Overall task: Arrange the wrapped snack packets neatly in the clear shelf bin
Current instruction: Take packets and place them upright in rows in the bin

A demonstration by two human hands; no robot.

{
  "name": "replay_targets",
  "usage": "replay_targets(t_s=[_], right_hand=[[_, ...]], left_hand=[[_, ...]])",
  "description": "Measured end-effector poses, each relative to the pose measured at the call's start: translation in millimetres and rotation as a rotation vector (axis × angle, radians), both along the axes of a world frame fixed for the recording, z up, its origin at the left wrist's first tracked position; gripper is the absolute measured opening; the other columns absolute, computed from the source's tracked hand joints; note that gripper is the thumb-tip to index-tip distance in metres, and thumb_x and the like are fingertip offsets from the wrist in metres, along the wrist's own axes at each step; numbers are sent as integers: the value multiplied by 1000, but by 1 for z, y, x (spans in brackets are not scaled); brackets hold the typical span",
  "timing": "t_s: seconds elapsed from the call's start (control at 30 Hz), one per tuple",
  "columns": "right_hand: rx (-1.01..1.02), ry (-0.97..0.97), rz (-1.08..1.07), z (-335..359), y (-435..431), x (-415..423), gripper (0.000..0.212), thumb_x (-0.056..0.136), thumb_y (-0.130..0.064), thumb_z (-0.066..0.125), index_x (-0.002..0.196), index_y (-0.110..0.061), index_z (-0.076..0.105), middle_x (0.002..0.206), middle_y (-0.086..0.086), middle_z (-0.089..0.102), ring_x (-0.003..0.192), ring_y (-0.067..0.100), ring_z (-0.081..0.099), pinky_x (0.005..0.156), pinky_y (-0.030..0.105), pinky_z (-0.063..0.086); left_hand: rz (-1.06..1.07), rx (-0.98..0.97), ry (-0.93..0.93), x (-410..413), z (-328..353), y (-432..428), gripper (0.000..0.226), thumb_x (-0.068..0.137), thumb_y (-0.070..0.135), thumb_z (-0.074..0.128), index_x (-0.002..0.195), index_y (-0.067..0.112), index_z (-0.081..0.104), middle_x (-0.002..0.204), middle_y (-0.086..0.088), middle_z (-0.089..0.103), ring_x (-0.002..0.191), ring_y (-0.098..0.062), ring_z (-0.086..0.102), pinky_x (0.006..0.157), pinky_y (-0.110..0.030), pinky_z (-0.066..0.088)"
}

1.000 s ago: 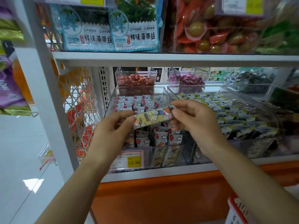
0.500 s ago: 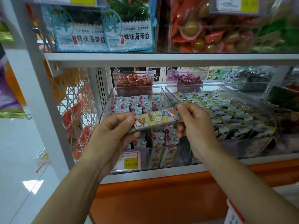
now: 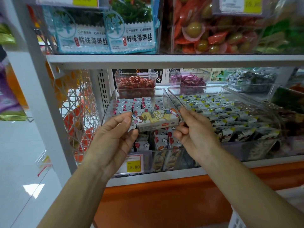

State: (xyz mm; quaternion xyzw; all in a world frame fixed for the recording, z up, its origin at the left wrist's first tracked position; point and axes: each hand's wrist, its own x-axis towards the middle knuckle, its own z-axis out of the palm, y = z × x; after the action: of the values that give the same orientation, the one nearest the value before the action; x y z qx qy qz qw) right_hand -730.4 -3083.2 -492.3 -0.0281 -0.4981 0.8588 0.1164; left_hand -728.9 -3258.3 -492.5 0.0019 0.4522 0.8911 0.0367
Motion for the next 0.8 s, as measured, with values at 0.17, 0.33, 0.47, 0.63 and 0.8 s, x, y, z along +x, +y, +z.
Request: replay_targets(t_s=[0.17,0.33,0.47,0.63,0.8], right_hand=[[536,244,-169,0,6,3,15,96,-13,47,83,-9,54,66,-2,56,43,5,54,45,28,54],[682,305,-154,0,12,4,13,94,-10,50,82,-11,56,84,11,60,70,20,67,59,35,59],[647,280,-58,-3,9,4,7,89,-9,58,85,-3,56,96,22,62,84,28,66,64,30,59],[786,310,-112,-4,8,3,7,84,-18,66,91,-21,67,85,-7,69,81,5,66,71,19,55],[804,284,-233,-3,10,1,20,82,-21,68,70,-6,67,65,8,65,58,14,60,56,18,50]], left_hand=[[-93,-167,69,4,1,1,20,68,23,61,57,12,74,74,-1,72,71,-7,68,62,-13,53],[-84,-210,148,4,2,-2,24,74,12,59,92,12,74,91,-5,73,87,-12,69,74,-18,55],[-53,-285,171,5,0,-3,33,82,0,57,108,16,68,90,-9,66,86,-16,70,73,-18,55],[0,-482,290,6,-1,-2,37,79,8,62,111,26,66,90,0,64,86,-13,70,81,-23,55],[-3,-659,401,11,0,-1,43,79,12,66,110,43,63,107,3,62,94,-15,67,81,-25,54]])
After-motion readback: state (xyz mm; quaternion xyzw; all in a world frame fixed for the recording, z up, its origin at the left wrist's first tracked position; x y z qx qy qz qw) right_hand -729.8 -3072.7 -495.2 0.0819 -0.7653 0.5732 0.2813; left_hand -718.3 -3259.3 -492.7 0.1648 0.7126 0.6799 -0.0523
